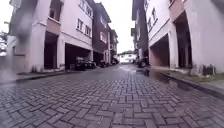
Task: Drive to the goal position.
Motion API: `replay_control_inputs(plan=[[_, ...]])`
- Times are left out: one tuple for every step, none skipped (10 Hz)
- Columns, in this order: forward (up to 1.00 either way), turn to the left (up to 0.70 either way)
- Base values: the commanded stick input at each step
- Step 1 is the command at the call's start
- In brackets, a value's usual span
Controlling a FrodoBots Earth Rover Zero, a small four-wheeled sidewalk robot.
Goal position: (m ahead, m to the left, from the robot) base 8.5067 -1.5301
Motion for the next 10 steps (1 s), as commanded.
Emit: replay_control_inputs(plan=[[0.70, 0.00], [0.70, 0.00], [0.70, 0.00], [0.70, 0.00], [0.70, 0.00], [0.70, 0.00], [0.70, 0.00], [0.70, 0.00], [0.70, 0.00], [0.70, 0.00]])
